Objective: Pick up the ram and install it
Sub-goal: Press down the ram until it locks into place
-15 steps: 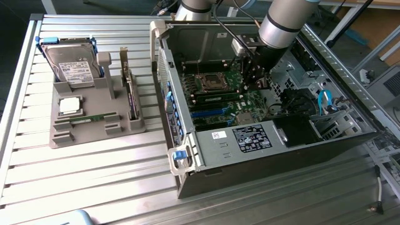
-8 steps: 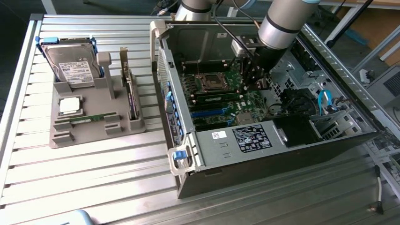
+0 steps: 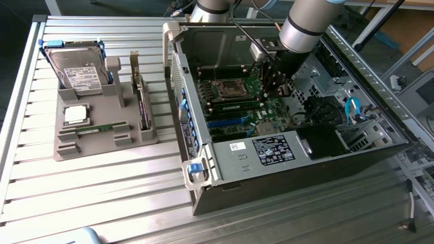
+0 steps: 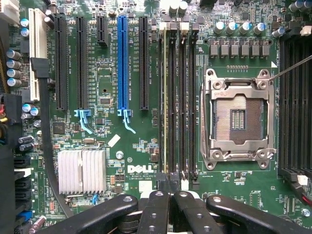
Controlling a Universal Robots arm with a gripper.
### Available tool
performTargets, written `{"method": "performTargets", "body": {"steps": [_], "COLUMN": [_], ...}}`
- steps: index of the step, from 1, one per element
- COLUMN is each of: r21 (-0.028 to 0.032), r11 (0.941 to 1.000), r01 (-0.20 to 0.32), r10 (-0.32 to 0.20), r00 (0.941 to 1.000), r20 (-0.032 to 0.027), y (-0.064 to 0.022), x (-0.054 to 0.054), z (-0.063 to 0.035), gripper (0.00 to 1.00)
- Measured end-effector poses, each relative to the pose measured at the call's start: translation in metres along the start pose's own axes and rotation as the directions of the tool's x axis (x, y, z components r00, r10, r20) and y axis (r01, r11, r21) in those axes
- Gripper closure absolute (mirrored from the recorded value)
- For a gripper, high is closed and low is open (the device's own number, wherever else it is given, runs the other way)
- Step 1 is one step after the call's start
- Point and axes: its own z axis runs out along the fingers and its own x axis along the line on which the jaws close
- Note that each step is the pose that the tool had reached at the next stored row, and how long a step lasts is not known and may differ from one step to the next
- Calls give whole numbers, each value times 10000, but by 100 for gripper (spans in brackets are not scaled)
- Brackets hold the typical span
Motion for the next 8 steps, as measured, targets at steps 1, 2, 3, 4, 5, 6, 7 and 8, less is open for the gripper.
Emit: {"method": "performTargets", "body": {"steps": [1, 2, 3, 4, 5, 6, 7, 8], "r21": [0, 0, 0, -1, 0, 0, 0, 0], "r11": [10000, 10000, 10000, 10000, 10000, 10000, 10000, 10000], "r01": [-1, -1, -1, -1, -1, -1, -1, -1], "r10": [1, 1, 1, 1, 1, 1, 1, 1], "r00": [10000, 10000, 10000, 10000, 10000, 10000, 10000, 10000], "r20": [1, 1, -1, -1, -1, 0, 0, -1], "y": [0, 0, 0, 0, 0, 0, 0, 0], "x": [-1, -3, -4, -4, -4, -4, -4, -4], "z": [1, 1, 1, 3, 6, 9, 11, 13], "gripper": [90, 90, 90, 90, 90, 90, 90, 90]}}
